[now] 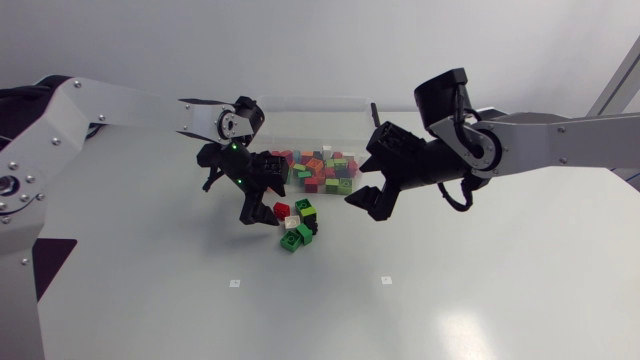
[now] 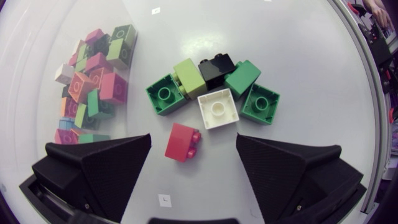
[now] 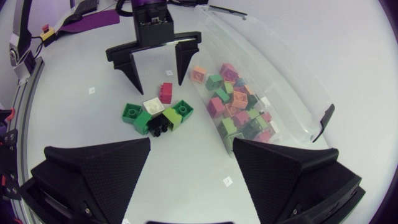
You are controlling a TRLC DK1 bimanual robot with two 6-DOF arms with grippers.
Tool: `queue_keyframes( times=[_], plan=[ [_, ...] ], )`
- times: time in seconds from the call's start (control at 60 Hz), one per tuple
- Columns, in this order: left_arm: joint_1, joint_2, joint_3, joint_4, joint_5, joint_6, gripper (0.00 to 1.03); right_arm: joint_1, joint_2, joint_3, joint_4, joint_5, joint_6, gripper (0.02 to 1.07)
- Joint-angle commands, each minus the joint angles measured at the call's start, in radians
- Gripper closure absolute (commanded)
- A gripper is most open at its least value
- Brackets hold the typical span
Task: Place the duplo bricks in the container
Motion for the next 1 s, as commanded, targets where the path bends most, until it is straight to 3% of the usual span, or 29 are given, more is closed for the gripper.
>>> queue_keyframes(
  times=[0.0, 0.2, 0.333, 0.5, 0.6, 0.983],
  plan=[
    [-0.009, 0.018, -0.031, 0.023, -0.006, 0.030, 0.09, 0.006, -0.024, -0.043, 0.024, -0.003, -0.025, 0.11],
    [-0.015, 0.018, -0.087, 0.092, -0.017, 0.021, 0.12, 0.016, -0.032, -0.073, 0.041, -0.005, -0.023, 0.11],
    [-0.018, 0.029, -0.087, 0.092, -0.019, 0.021, 0.20, 0.032, -0.036, -0.089, 0.048, -0.005, -0.020, 0.11],
    [-0.021, 0.032, -0.089, 0.089, -0.019, 0.019, 0.52, 0.053, -0.036, -0.107, 0.053, -0.003, -0.022, 0.12],
    [-0.020, 0.029, -0.097, 0.085, -0.017, 0.018, 0.77, 0.070, -0.035, -0.124, 0.064, -0.003, -0.028, 0.12],
    [0.022, -0.114, -0.235, 0.078, 0.009, 0.004, 0.78, 0.136, 0.094, -0.087, 0.059, -0.014, -0.115, 0.12]
  ],
)
